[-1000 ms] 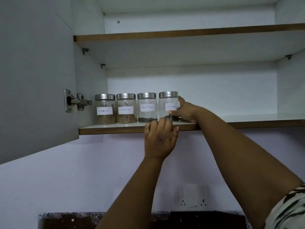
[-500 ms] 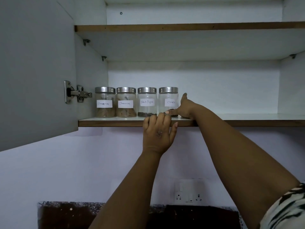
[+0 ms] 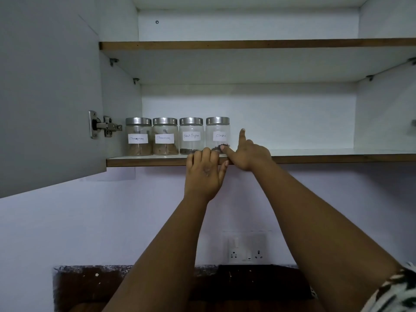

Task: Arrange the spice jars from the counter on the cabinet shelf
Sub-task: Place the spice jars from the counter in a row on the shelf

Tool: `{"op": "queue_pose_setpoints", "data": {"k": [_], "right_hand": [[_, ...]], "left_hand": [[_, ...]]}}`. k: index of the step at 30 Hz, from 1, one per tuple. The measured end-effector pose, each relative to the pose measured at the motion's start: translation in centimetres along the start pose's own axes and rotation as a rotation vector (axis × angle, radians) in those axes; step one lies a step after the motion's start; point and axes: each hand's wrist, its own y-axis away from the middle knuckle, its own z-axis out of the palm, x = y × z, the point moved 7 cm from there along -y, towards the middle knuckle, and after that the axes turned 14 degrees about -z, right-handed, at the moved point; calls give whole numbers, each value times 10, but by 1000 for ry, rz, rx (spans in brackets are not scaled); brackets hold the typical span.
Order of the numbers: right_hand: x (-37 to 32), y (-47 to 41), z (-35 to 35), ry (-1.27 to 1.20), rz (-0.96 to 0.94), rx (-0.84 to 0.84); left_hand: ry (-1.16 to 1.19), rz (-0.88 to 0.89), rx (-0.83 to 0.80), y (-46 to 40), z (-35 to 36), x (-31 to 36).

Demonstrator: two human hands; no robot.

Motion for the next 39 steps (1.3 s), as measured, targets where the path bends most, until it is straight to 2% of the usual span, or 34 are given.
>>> {"op": "queue_pose_setpoints", "data": {"k": [3, 5, 8, 10, 11, 15, 19, 22, 28, 31, 34, 39], "right_hand": [[-4, 37, -5, 91, -110, 224], [-4, 66, 2, 98, -172, 301], [-2, 114, 25, 44, -169, 384], [2, 148, 44, 16, -99, 418], [5, 164, 55, 3, -57, 419], [21, 223, 109, -29, 82, 308], [46, 286, 162, 10, 188, 141], [62, 336, 192, 49, 302, 25], [77, 454, 233, 76, 527, -100], [69, 501, 238, 110, 580, -128], [61, 535, 241, 100, 620, -164], [56, 576, 256, 44, 671, -337]], "left_hand": [[-29, -69, -133, 6, 0, 5], [-28, -99, -242, 14, 0, 11], [256, -106, -356, 38, -9, 23], [485, -167, -381, 72, -17, 23], [528, -210, -395, 96, -18, 21], [490, -376, -556, 195, 0, 5], [382, -280, -771, 281, 6, 5], [366, -272, -901, 334, 2, -1], [424, -377, -1075, 424, -20, -27], [387, -458, -1132, 461, -29, -30], [337, -332, -1224, 491, -37, -15], [378, -248, -1335, 528, -49, 6]]}}
